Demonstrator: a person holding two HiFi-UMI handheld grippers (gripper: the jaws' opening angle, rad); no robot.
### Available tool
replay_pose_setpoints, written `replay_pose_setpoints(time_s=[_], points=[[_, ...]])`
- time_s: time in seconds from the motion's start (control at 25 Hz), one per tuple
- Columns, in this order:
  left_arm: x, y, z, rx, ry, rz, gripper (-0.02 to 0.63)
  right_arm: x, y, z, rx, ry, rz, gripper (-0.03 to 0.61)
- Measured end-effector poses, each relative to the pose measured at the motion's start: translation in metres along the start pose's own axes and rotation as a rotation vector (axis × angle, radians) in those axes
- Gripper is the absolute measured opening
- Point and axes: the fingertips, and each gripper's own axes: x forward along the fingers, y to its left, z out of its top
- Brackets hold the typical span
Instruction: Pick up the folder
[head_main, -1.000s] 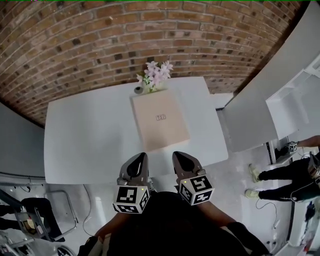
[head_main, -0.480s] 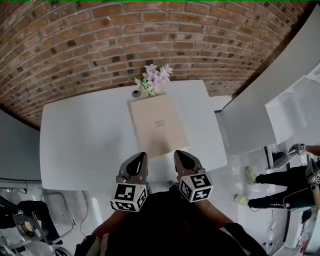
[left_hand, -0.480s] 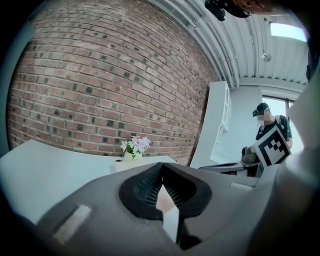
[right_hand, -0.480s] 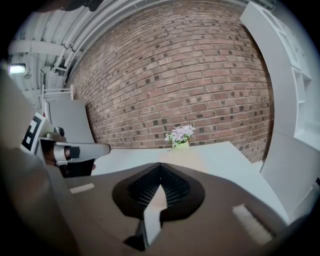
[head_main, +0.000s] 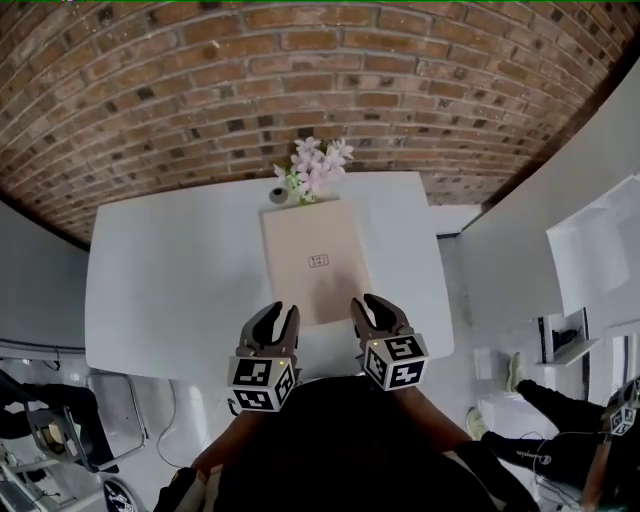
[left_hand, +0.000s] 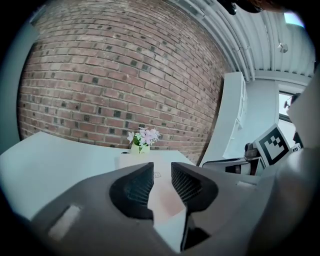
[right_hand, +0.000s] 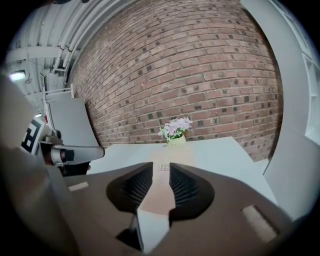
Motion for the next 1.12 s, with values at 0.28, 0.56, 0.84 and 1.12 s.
replay_pose_setpoints(time_s=[0.28, 0.56, 0.84, 1.12], points=[[0.026, 0.018, -0.028, -0.083, 0.076, 0.057, 0.204, 0.026, -0.027, -0.016, 0.011, 0.079, 0.042, 0.205], [0.046, 0.039, -0.066, -0.140, 0.179, 0.097, 0.298, 0.052, -0.049, -0.043, 0.008, 0.191, 0.062, 0.308], [0.067, 0.044, -0.091, -0.185, 0.251, 0.092, 0.355, 0.069, -0.066, -0.062, 0.034, 0.268, 0.075, 0.365], [0.084, 0.057, -0.108, -0.213, 0.301, 0.094, 0.399, 0.085, -0.074, -0.075, 0.070, 0.329, 0.100, 0.396]])
